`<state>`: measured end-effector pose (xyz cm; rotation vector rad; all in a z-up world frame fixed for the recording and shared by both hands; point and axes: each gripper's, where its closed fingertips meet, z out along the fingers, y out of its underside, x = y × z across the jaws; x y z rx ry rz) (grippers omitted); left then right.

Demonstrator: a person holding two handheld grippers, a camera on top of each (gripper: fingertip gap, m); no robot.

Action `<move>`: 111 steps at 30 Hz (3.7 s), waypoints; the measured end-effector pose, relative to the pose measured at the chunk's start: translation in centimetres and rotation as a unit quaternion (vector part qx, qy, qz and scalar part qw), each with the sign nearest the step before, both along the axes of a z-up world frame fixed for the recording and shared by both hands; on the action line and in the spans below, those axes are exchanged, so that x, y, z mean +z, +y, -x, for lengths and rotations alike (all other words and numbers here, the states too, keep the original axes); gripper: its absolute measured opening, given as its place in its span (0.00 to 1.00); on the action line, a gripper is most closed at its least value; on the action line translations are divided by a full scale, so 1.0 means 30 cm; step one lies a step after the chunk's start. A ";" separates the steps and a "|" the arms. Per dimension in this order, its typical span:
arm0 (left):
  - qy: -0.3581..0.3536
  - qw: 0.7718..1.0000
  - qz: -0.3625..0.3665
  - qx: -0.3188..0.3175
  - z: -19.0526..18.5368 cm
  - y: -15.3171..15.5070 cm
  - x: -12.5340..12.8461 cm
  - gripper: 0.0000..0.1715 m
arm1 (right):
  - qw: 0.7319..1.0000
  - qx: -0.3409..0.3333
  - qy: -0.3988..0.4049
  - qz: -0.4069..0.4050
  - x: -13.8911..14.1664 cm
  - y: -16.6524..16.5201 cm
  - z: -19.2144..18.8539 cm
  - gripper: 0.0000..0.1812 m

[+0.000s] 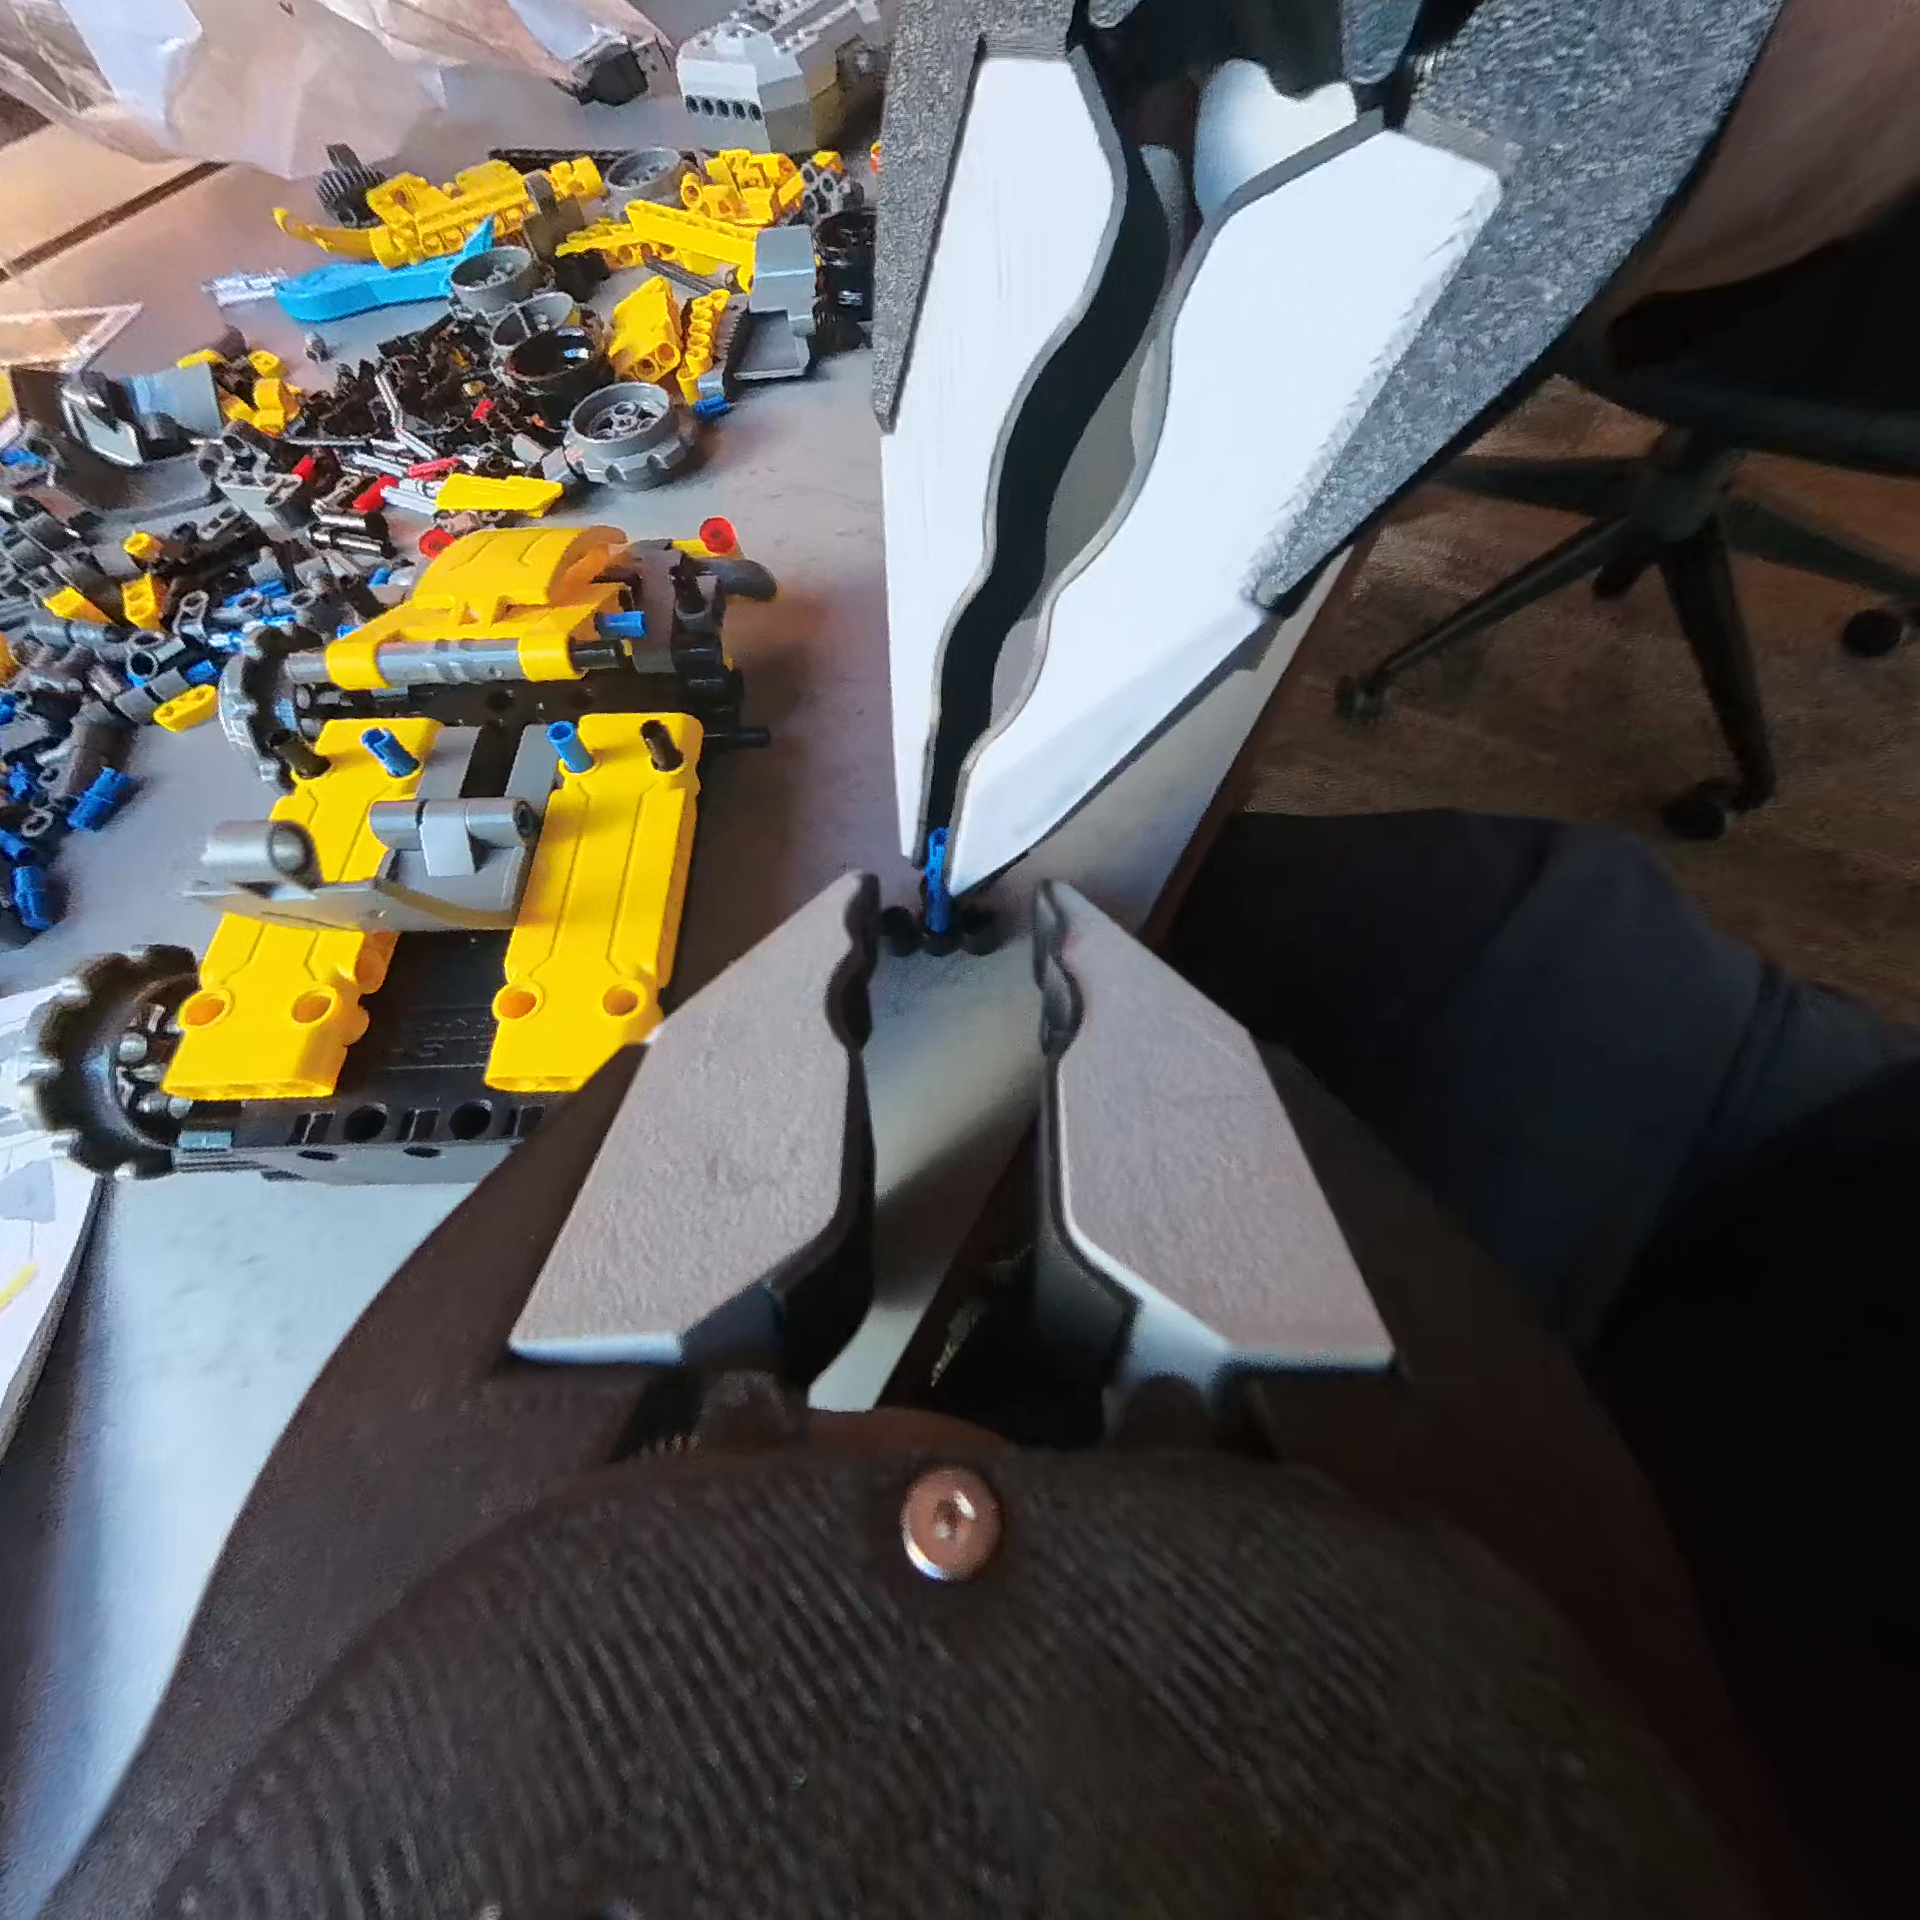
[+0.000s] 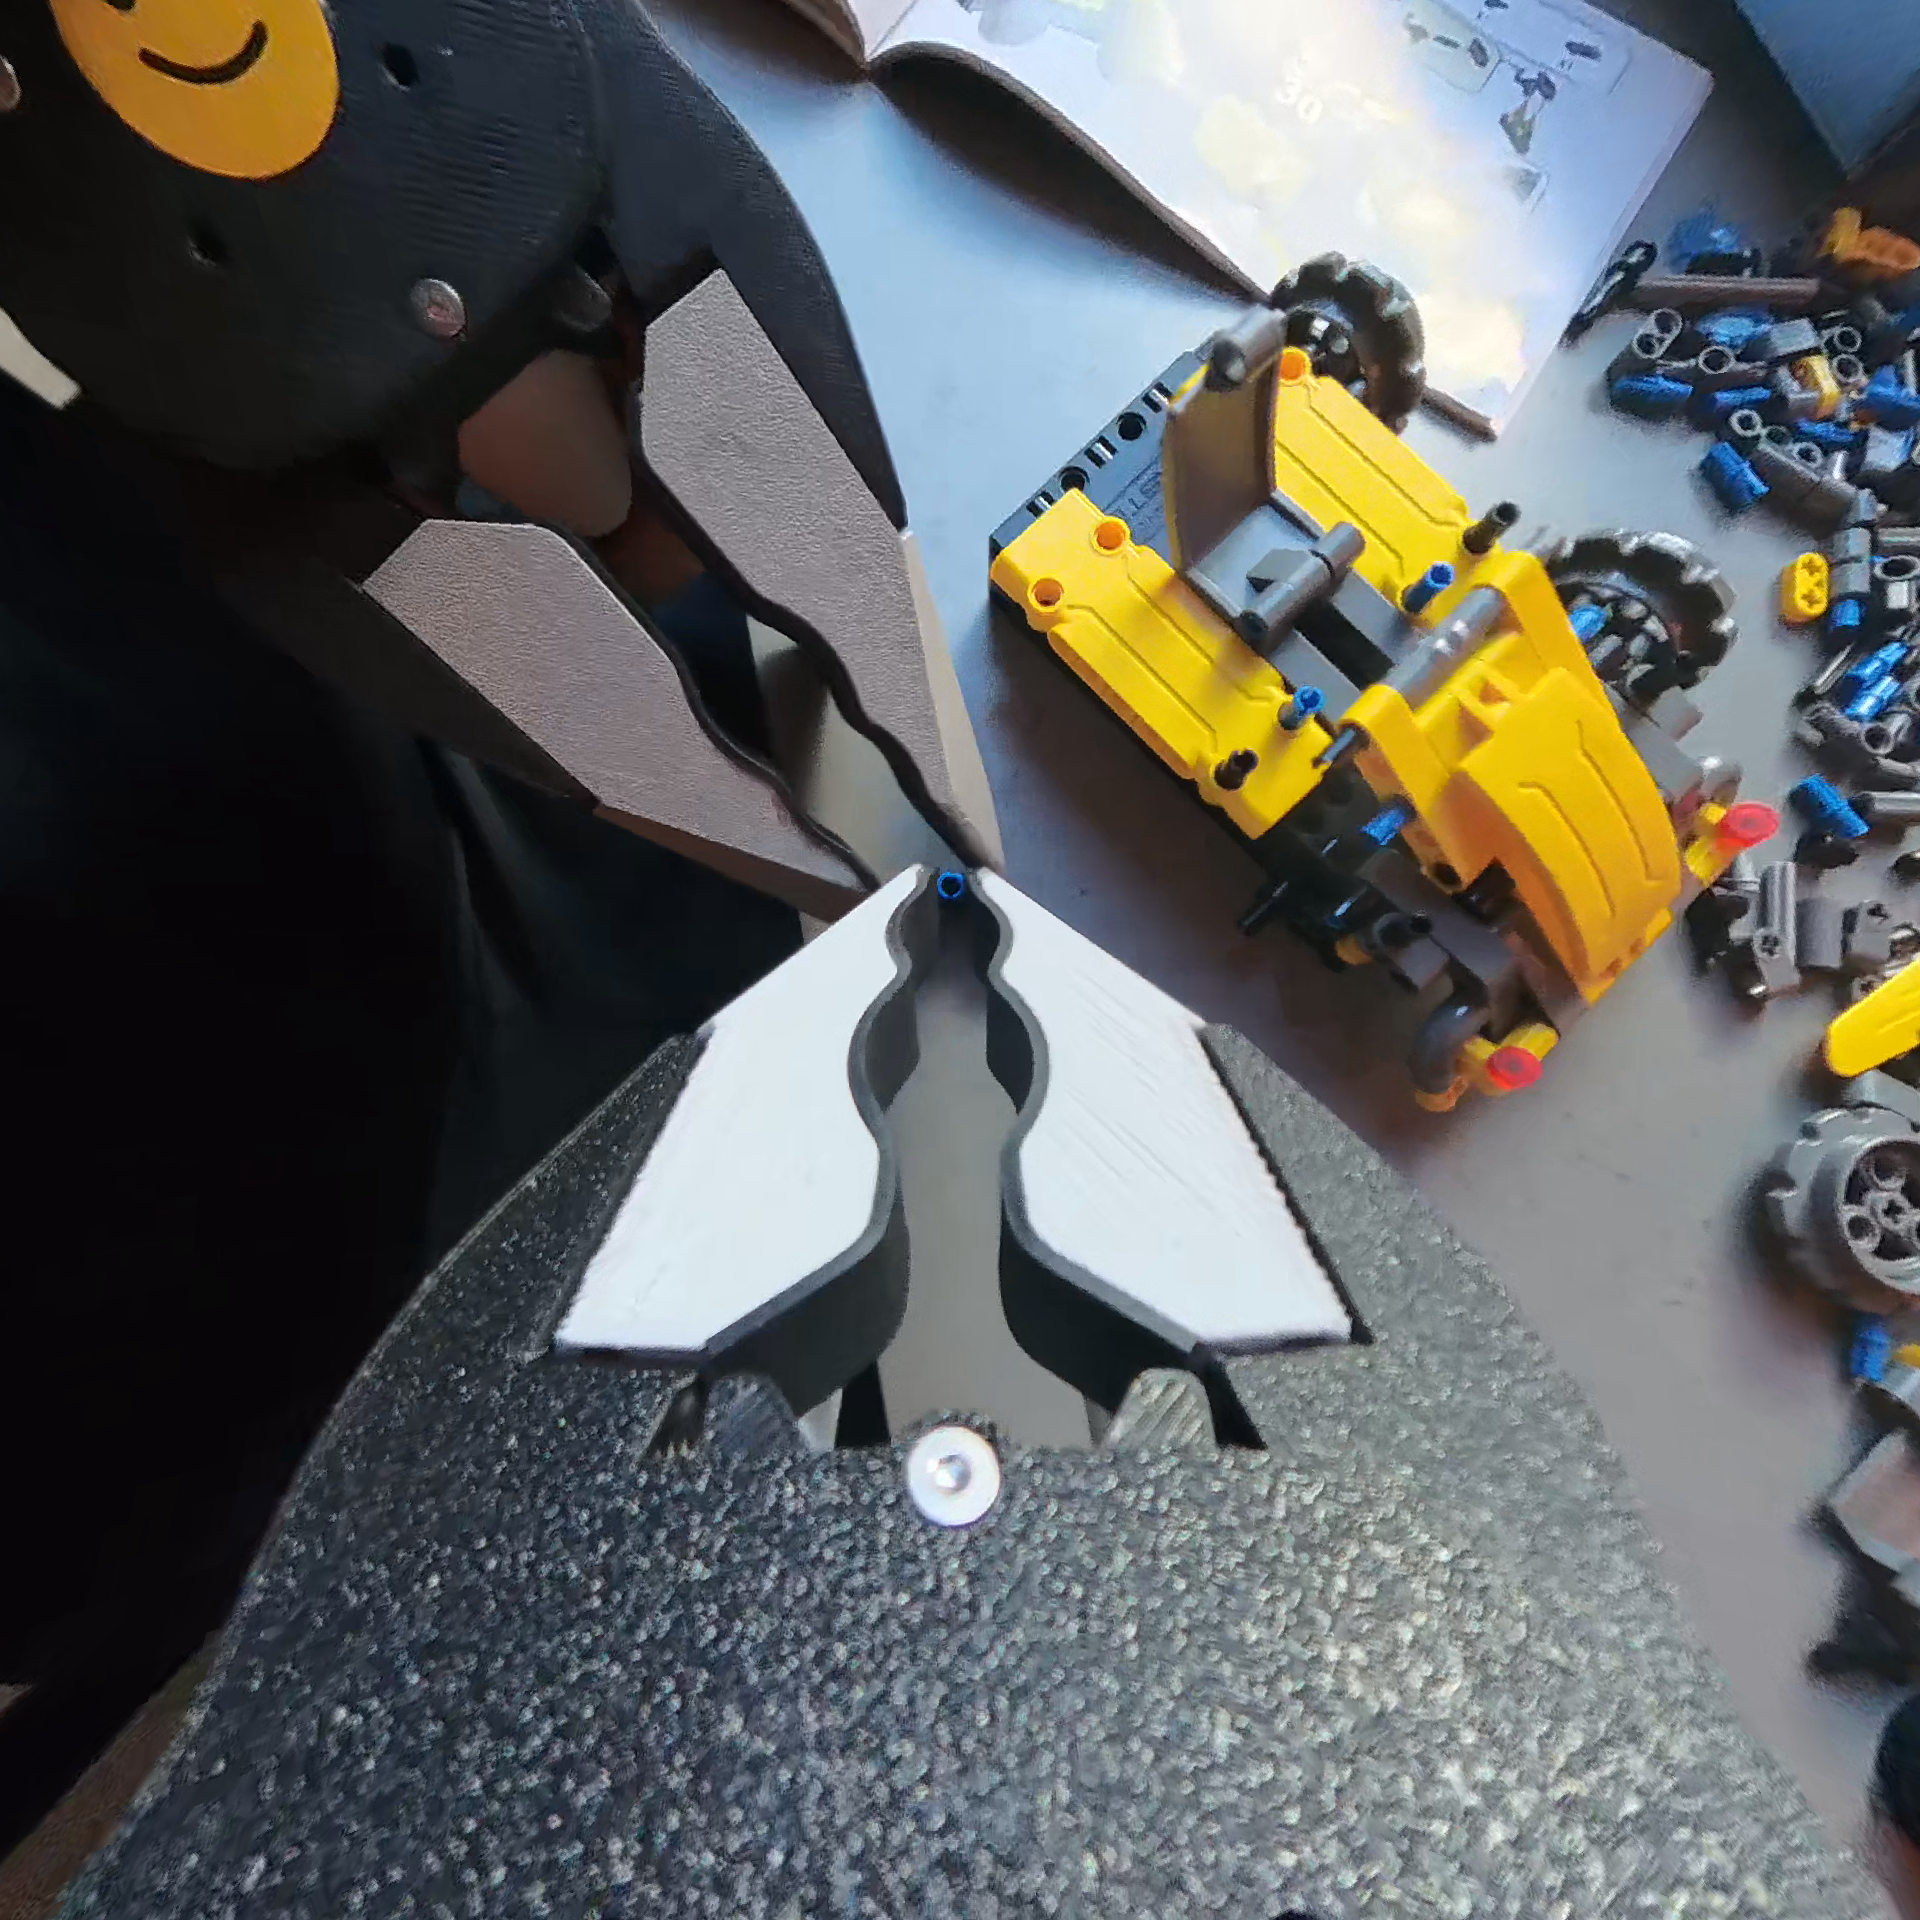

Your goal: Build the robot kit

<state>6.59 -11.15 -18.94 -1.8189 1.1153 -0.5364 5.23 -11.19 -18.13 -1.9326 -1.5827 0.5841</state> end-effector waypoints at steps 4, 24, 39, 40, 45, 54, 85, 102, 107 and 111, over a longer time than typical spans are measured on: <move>0.017 1.000 -0.002 -0.001 0.009 0.009 -0.009 0.20 | 1.000 0.001 -0.003 0.010 0.000 0.001 0.004 0.02; 0.039 0.999 -0.005 -0.004 0.026 0.020 -0.016 0.09 | 0.983 0.100 -0.153 -0.016 -0.005 0.010 0.032 0.02; 0.016 1.000 0.006 -0.010 0.025 0.014 -0.009 0.17 | 0.999 0.021 -0.004 0.024 -0.014 0.013 0.030 0.03; 0.015 1.000 0.002 -0.010 0.024 0.012 -0.007 0.19 | 0.999 0.010 0.013 0.028 -0.002 0.017 0.026 0.03; -0.001 0.999 -0.034 -0.006 0.008 0.010 0.028 0.22 | 0.981 -0.062 0.132 0.126 0.082 0.029 0.015 0.02; -0.039 0.999 -0.019 -0.013 0.008 0.003 0.071 0.21 | 0.924 -0.109 0.260 0.259 0.122 -0.005 0.009 0.03; 0.025 0.997 0.002 -0.071 0.016 -0.065 -0.011 0.12 | 0.938 -0.101 0.293 0.156 0.053 -0.087 0.026 0.03; -0.189 0.945 0.256 -0.078 0.010 -0.069 0.086 0.13 | 0.983 -0.088 0.109 -0.120 0.086 -0.081 -0.010 0.25; -0.294 0.862 0.399 -0.107 0.006 -0.104 0.142 0.13 | 0.965 -0.056 0.073 -0.244 0.153 -0.081 -0.010 0.21; -0.321 0.818 0.455 -0.141 -0.007 -0.150 0.171 0.13 | 0.959 -0.019 0.048 -0.279 0.162 -0.084 0.023 0.22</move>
